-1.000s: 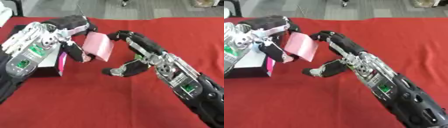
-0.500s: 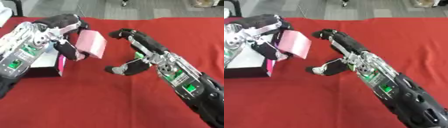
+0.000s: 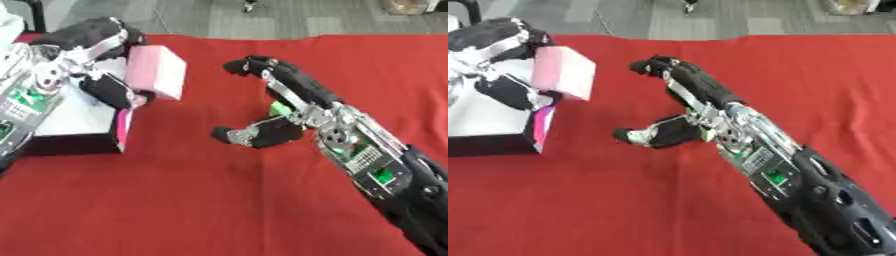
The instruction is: Pick up the objects with one hand, pass them to the other hand, and then place them into the box on the other side of the table.
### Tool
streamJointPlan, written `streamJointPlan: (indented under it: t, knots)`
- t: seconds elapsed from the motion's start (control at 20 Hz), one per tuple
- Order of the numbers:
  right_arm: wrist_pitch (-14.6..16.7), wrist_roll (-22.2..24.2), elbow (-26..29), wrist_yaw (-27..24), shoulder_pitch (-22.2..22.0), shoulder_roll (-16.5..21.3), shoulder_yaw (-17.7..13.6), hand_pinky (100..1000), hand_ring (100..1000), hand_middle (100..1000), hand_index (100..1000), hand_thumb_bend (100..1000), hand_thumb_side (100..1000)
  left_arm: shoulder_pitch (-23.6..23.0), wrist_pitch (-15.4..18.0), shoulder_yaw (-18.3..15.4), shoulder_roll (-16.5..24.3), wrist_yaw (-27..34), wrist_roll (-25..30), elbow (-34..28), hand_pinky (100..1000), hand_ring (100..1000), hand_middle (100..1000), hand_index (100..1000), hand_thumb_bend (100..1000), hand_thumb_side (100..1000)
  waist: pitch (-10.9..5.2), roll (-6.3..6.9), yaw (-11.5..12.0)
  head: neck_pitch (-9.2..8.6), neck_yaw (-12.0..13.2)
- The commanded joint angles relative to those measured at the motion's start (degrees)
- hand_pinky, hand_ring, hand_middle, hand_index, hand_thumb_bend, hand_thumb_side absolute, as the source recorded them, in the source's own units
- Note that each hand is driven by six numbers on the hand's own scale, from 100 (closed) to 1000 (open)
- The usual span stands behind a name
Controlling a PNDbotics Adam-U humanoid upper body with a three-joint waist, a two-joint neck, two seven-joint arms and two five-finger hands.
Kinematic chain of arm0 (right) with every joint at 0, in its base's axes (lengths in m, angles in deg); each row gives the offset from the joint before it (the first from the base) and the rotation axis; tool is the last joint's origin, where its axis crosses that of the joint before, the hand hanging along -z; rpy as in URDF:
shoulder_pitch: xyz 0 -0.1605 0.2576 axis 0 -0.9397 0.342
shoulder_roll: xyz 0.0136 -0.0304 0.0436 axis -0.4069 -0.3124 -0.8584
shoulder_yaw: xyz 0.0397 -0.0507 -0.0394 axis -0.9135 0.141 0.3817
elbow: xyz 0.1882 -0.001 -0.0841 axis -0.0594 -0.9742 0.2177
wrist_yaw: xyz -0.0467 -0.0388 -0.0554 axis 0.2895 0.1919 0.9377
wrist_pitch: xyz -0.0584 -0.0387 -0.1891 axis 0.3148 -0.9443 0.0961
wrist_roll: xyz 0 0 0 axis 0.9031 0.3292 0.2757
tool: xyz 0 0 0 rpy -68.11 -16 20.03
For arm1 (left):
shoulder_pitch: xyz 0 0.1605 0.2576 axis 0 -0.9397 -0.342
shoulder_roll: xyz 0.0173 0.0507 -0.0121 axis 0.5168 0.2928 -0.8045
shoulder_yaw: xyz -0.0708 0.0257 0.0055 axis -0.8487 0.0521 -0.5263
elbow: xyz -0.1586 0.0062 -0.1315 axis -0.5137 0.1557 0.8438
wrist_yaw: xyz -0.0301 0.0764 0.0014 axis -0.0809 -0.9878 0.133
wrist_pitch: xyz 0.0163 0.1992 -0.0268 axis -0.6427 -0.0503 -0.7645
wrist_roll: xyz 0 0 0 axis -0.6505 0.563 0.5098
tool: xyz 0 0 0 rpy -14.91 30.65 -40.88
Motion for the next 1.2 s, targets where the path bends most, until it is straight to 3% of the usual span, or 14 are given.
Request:
streamJointPlan:
  t: [0.05,0.3,0.6,1.2]
  knots:
    - [-0.96,-0.62,1.72,-1.19,0.78,1.13,-0.88,873,837,806,878,522,431,-0.28,-0.85,-3.03,3.19,-0.20,-1.96,1.58,703,705,463,478,100,143,0.08,-0.11,0.07,0.10,0.74]
    - [-2.38,-1.53,2.26,-2.66,1.01,1.73,-1.14,876,839,809,877,481,362,-1.99,-2.23,-5.57,4.50,0.24,-5.01,6.29,705,709,467,481,100,162,0.09,-0.33,0.01,0.11,2.43]
    - [-3.25,-1.97,2.85,-4.49,1.23,2.22,-1.64,880,840,813,877,440,349,-2.64,-2.99,-7.31,4.51,0.95,-7.62,11.81,705,710,468,483,100,175,0.14,-0.66,-0.11,-0.21,4.20]
    - [-3.92,-2.81,4.50,-5.93,1.37,2.94,-2.54,874,832,803,857,494,295,-1.42,-2.71,-9.03,2.51,0.05,-12.17,24.14,707,715,480,498,100,198,0.46,-1.28,-0.46,-0.65,8.68]
